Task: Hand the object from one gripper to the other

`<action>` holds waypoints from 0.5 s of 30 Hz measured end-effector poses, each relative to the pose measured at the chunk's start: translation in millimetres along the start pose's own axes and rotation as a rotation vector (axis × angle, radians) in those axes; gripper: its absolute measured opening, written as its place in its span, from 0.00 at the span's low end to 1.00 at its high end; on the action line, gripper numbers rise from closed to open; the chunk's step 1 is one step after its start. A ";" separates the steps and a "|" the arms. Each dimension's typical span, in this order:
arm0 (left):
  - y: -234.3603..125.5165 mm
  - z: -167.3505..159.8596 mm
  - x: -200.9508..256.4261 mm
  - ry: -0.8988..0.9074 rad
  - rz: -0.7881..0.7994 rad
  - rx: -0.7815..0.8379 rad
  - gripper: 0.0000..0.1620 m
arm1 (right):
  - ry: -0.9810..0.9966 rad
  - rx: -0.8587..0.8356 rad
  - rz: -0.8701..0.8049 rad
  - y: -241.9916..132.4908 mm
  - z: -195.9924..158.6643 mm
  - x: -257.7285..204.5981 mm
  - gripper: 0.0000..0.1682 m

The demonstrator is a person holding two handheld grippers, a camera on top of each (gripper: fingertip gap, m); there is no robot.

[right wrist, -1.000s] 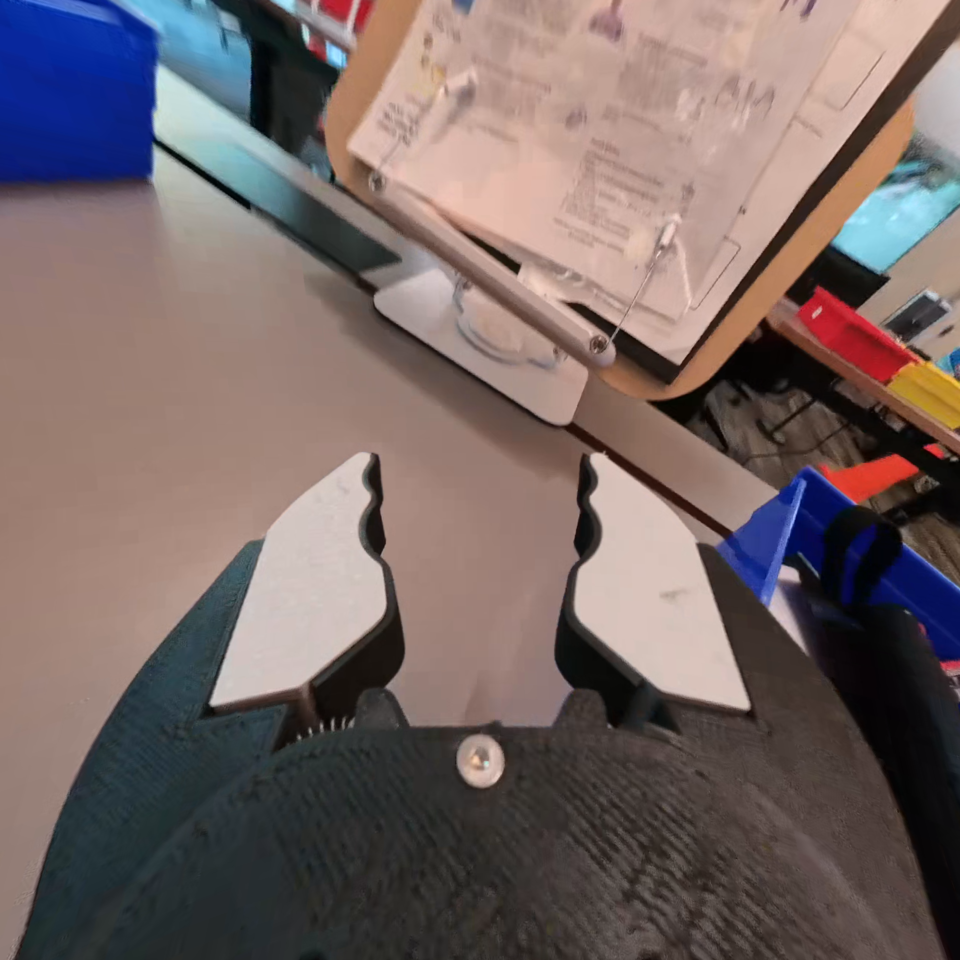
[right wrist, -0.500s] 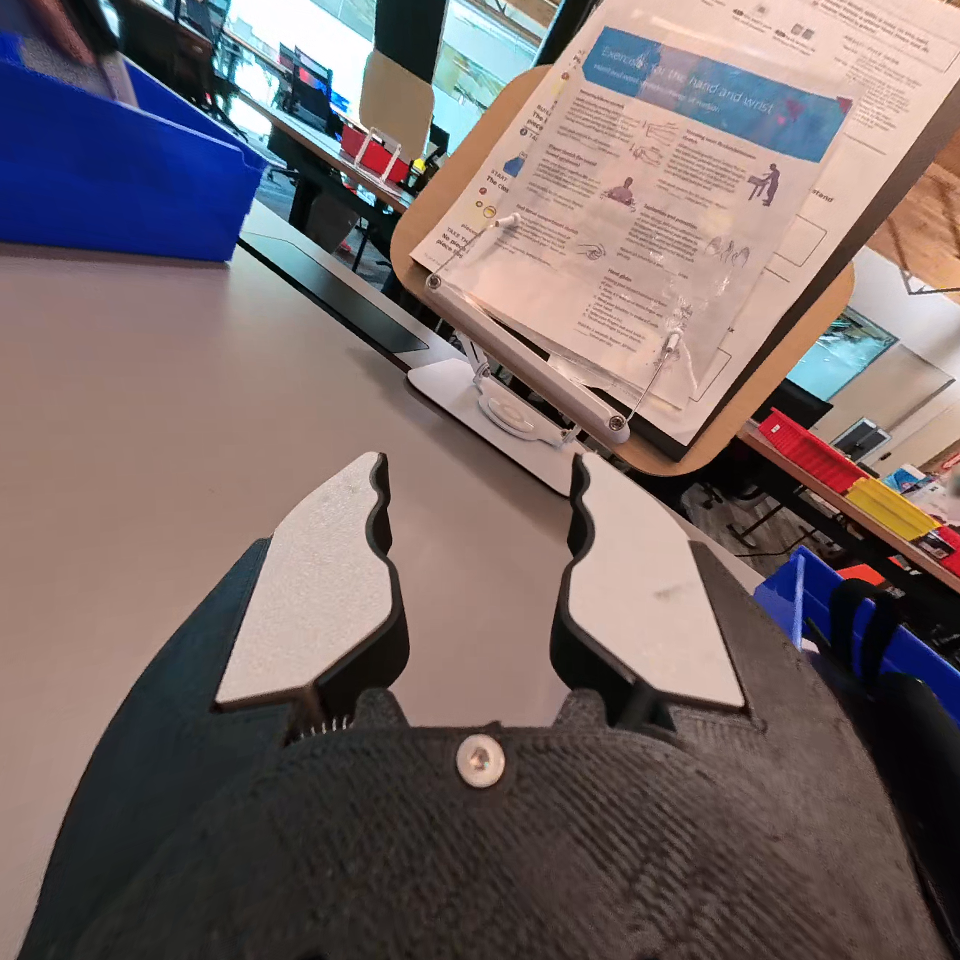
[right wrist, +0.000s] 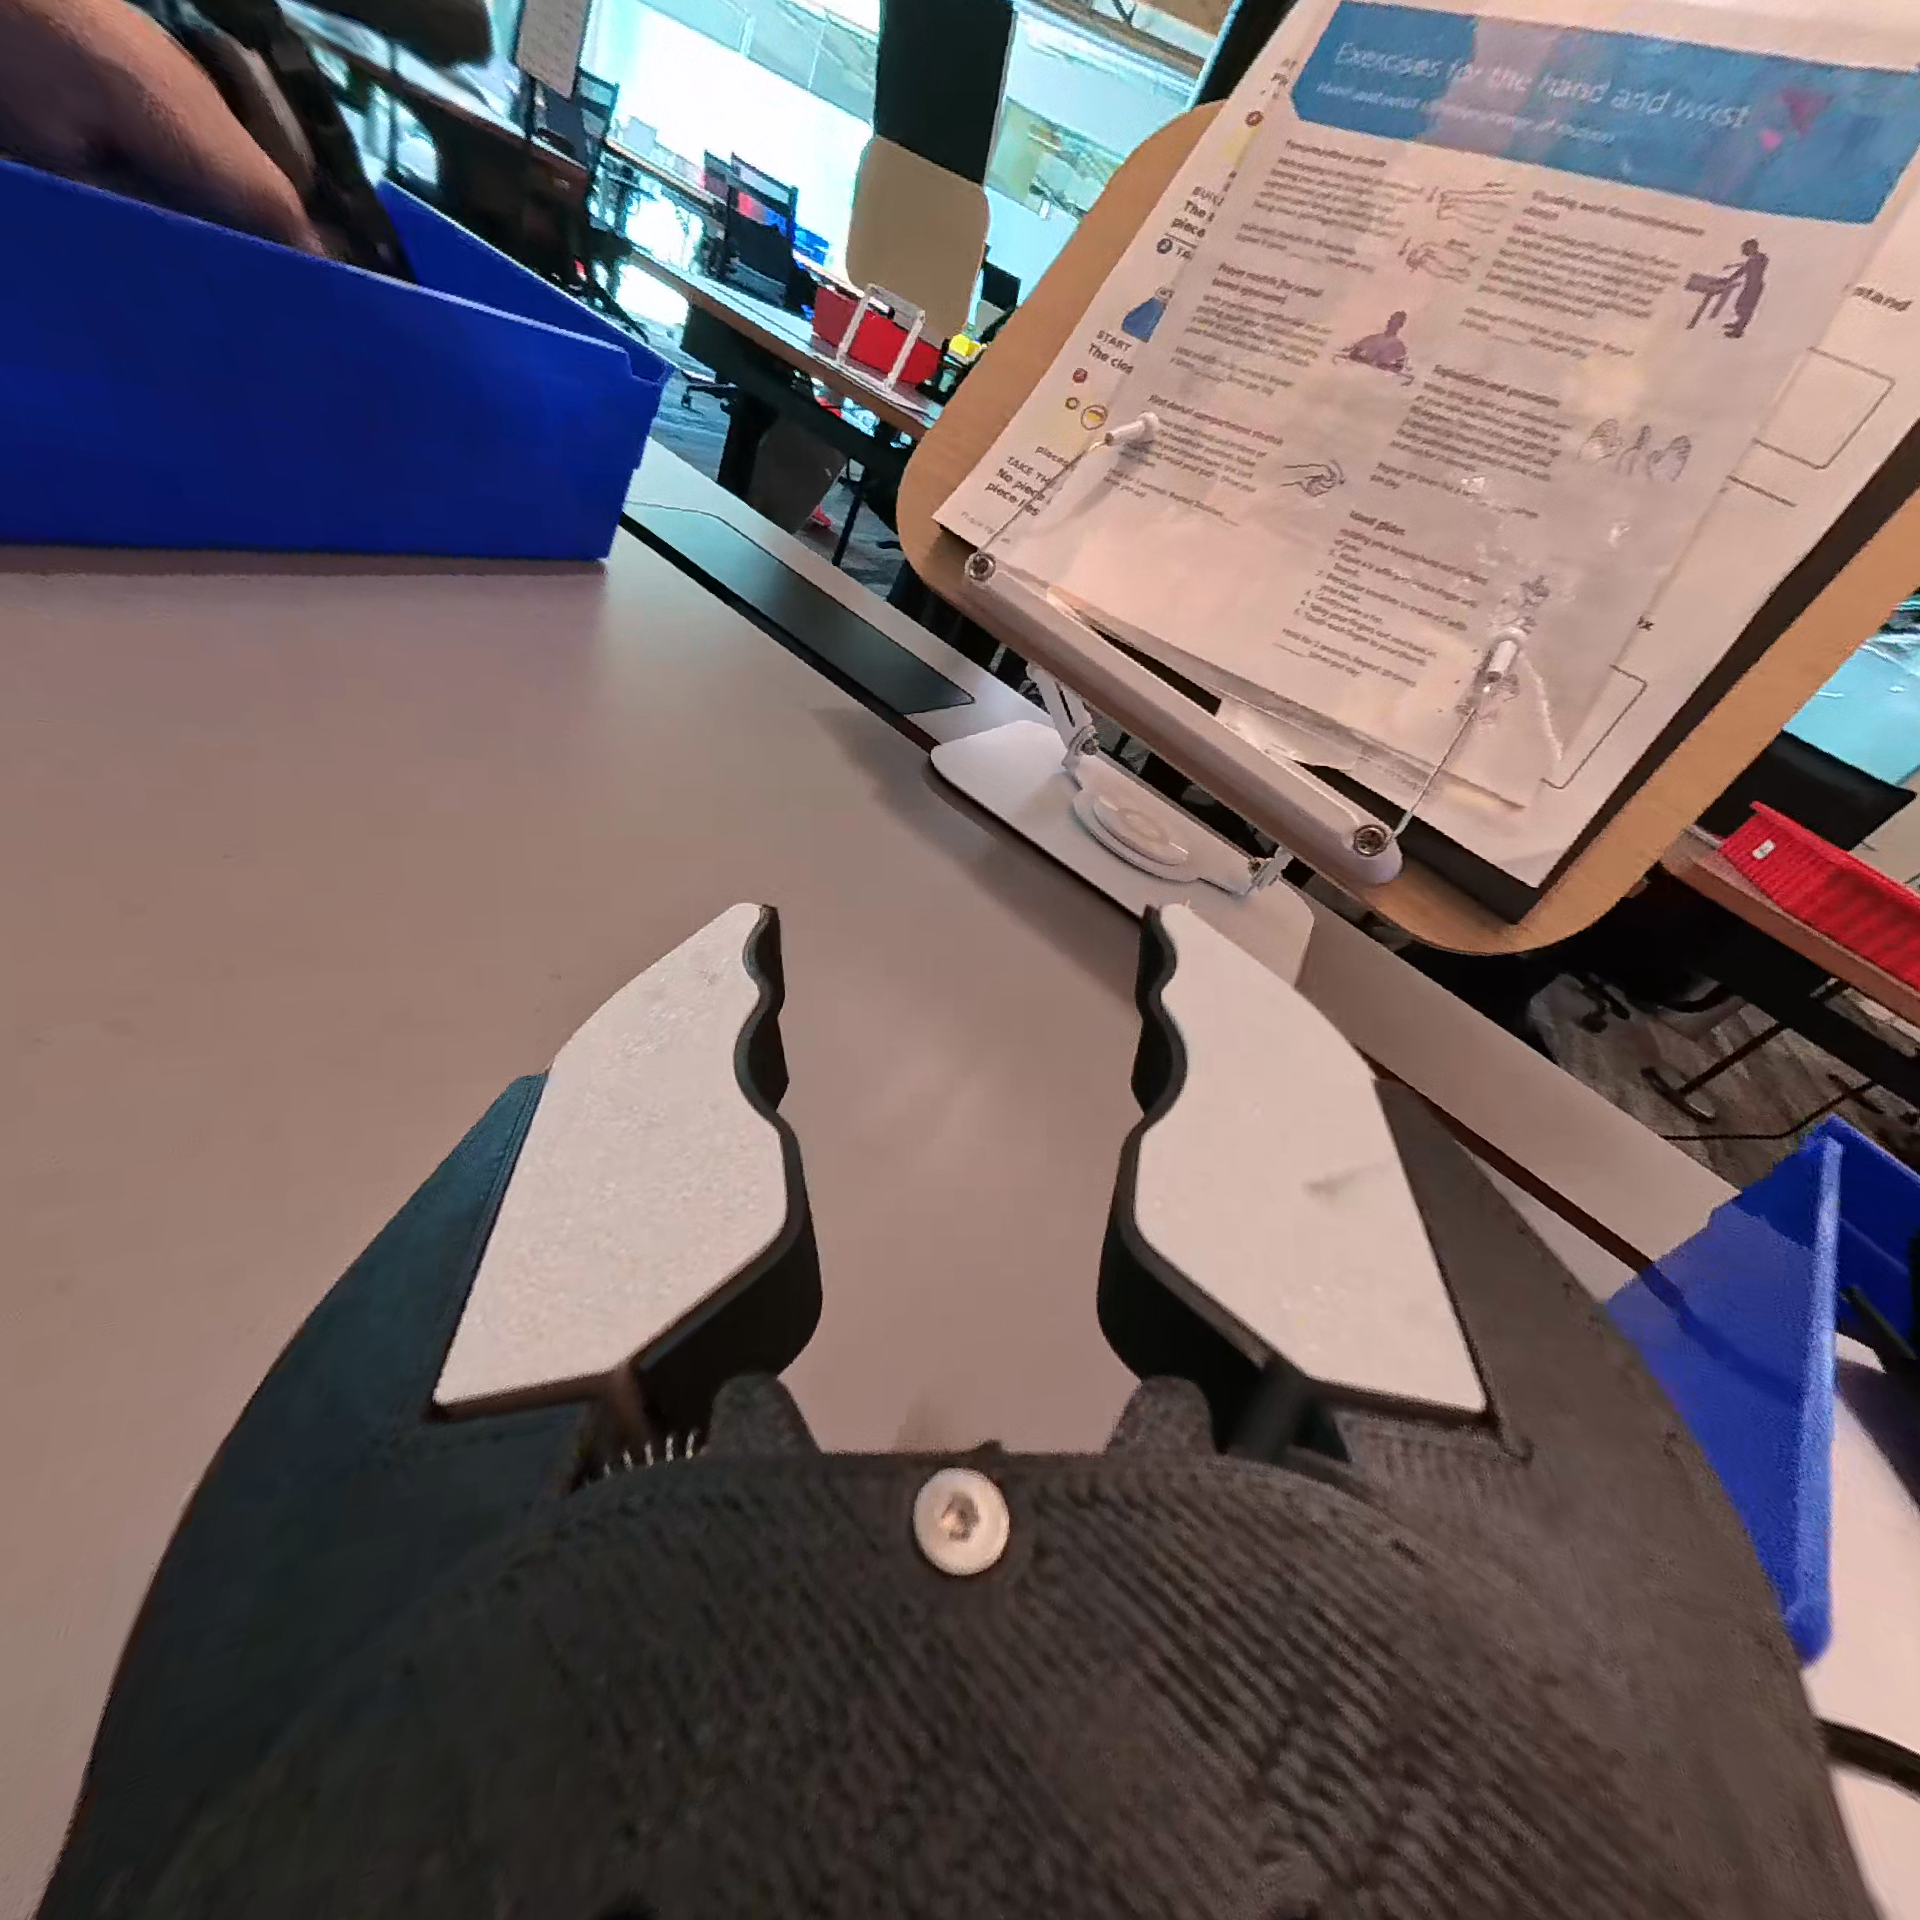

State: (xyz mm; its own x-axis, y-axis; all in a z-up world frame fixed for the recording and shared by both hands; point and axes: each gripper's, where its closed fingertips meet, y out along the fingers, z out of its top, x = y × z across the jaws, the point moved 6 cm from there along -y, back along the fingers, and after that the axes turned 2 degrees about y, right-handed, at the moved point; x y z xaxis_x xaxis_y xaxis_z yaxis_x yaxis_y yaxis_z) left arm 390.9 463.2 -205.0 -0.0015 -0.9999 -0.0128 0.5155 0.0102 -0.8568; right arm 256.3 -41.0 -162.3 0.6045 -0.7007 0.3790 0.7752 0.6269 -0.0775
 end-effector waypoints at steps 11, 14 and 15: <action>-207.3 -10.2 144.6 0.341 -0.414 1.025 0.28 | 0.572 0.207 0.582 -12.1 31.5 -32.3 0.44; -227.9 -43.0 230.1 0.505 -0.708 1.236 0.28 | 0.846 0.226 0.829 -15.0 36.1 -41.2 0.45; -226.4 -55.4 257.6 0.570 -0.792 1.284 0.28 | 0.926 0.239 0.901 -16.1 36.8 -42.4 0.44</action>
State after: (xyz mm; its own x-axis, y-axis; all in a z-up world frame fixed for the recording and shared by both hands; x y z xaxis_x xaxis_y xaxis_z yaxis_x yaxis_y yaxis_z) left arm 226.3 203.7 -42.8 -0.7546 -0.6143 -0.2308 0.5706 -0.7879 0.2316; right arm 211.4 -8.8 -143.2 0.8648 0.0795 -0.4958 0.0429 0.9721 0.2306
